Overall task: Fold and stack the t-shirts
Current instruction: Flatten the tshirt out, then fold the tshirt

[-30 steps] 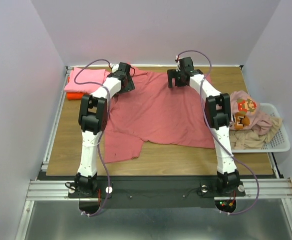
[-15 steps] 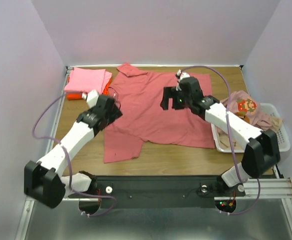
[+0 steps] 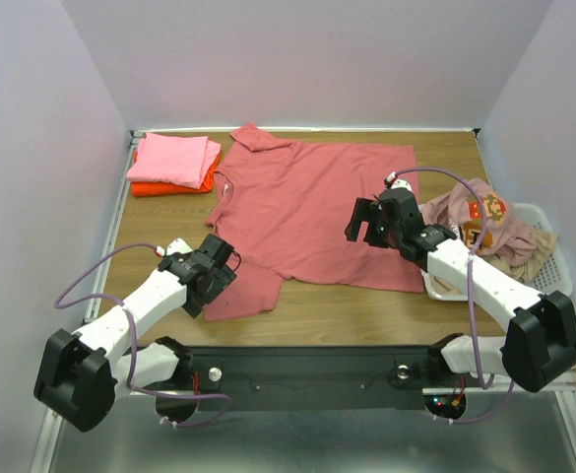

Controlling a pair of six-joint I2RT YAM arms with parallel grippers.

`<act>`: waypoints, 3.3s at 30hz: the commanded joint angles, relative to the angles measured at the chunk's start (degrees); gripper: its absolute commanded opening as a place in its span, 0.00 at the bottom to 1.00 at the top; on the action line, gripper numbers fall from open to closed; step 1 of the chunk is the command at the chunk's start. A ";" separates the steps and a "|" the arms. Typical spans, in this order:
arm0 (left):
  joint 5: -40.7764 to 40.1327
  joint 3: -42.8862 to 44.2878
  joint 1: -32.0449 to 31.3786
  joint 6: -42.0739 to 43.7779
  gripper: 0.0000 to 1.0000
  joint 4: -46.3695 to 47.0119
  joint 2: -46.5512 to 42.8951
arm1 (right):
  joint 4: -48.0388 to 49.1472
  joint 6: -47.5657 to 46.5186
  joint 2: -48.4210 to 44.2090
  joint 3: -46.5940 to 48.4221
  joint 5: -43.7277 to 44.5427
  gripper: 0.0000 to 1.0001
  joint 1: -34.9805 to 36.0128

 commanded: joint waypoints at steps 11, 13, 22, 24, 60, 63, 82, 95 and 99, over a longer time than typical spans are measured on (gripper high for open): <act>2.94 0.70 -1.54 -10.11 0.98 0.73 9.20 | 3.16 0.97 -1.47 -0.60 3.33 1.00 0.16; 3.64 -0.97 -1.54 -11.86 0.98 0.46 9.03 | 3.16 0.97 -1.47 -0.78 3.07 1.00 0.16; 6.46 -3.18 -1.71 -11.17 0.98 4.07 13.59 | 2.99 1.32 -1.20 -1.31 3.94 1.00 0.16; 6.02 -2.83 -1.71 -11.08 0.94 4.07 14.91 | 2.99 1.32 -0.77 -1.48 4.21 1.00 0.16; -4.18 2.01 1.27 -9.76 0.00 -0.94 9.38 | -8.87 20.65 -17.11 -15.37 8.16 1.00 0.16; -4.09 2.45 3.91 -7.65 0.00 -0.68 10.43 | -10.54 22.32 -17.37 -16.16 9.83 1.00 0.16; -0.14 -0.09 9.01 0.25 0.00 4.50 8.76 | -24.17 35.32 -21.86 -21.43 14.22 0.94 0.16; 0.30 0.78 8.92 1.14 0.00 4.95 7.36 | -20.04 37.44 -13.77 -20.91 15.37 0.70 0.24; 0.30 0.87 8.92 1.31 0.00 4.86 6.74 | -17.23 37.26 -13.68 -22.14 13.70 0.60 0.16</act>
